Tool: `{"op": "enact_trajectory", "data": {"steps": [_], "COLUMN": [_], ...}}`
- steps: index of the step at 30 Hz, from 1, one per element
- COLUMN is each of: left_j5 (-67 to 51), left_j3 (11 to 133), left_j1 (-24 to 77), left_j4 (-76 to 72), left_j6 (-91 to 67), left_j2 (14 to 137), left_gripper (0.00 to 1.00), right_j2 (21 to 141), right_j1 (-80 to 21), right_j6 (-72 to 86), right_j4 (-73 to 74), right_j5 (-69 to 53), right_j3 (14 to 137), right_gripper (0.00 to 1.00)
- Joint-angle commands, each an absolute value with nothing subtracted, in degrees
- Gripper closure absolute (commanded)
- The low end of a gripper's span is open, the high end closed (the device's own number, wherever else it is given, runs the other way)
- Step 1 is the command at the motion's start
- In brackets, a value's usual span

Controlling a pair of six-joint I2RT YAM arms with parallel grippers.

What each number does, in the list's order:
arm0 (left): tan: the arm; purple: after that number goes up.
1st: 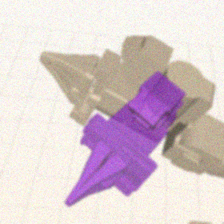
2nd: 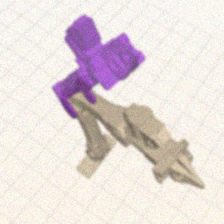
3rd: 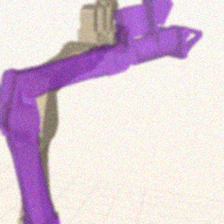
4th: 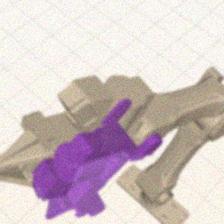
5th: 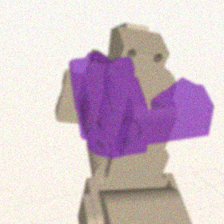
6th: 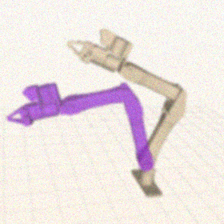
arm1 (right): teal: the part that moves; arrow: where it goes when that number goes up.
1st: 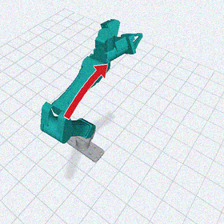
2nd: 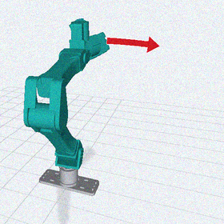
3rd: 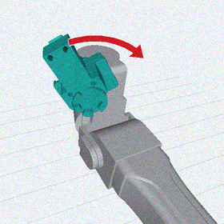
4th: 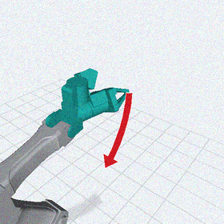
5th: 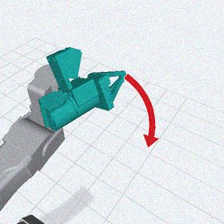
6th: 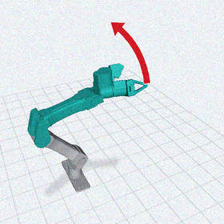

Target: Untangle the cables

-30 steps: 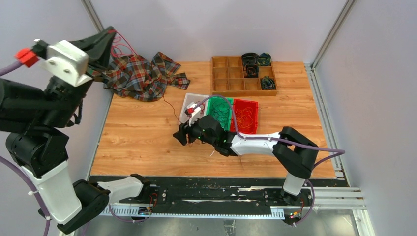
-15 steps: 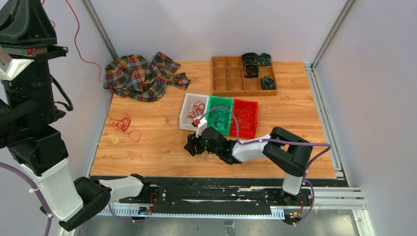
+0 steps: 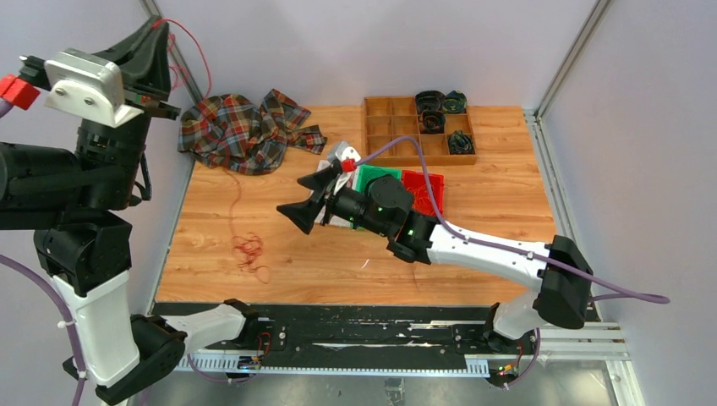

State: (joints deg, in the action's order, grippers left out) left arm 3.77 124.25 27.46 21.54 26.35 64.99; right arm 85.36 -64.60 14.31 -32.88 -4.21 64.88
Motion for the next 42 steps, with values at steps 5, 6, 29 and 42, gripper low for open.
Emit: {"op": "enact_trajectory", "data": {"steps": [5, 6, 29, 42], "left_j5": [-1.31, -1.65, -13.05, -30.91], "left_j3": [122.57, 122.36, 91.41, 83.53], "left_j1": [27.6, 27.6, 27.64, 27.6], "left_j4": [27.2, 27.42, 39.03, 51.82], "left_j6": [23.41, 23.26, 13.08, 18.43], "left_j2": [63.26, 63.25, 48.43, 49.82], "left_gripper": [1.0, 1.0, 0.53, 0.3], "right_j2": [87.92, 88.29, 81.13, 79.03], "right_j1": [-65.3, -65.23, -64.25, -64.33], "right_j6": [10.11, 10.02, 5.07, 2.69], "right_j4": [-30.01, -29.93, -28.44, -20.78], "right_j5": [-10.96, -10.53, -0.89, 1.31], "right_j3": [71.78, 71.9, 67.09, 66.72], "right_gripper": [0.22, 0.25, 1.0, 0.99]}}
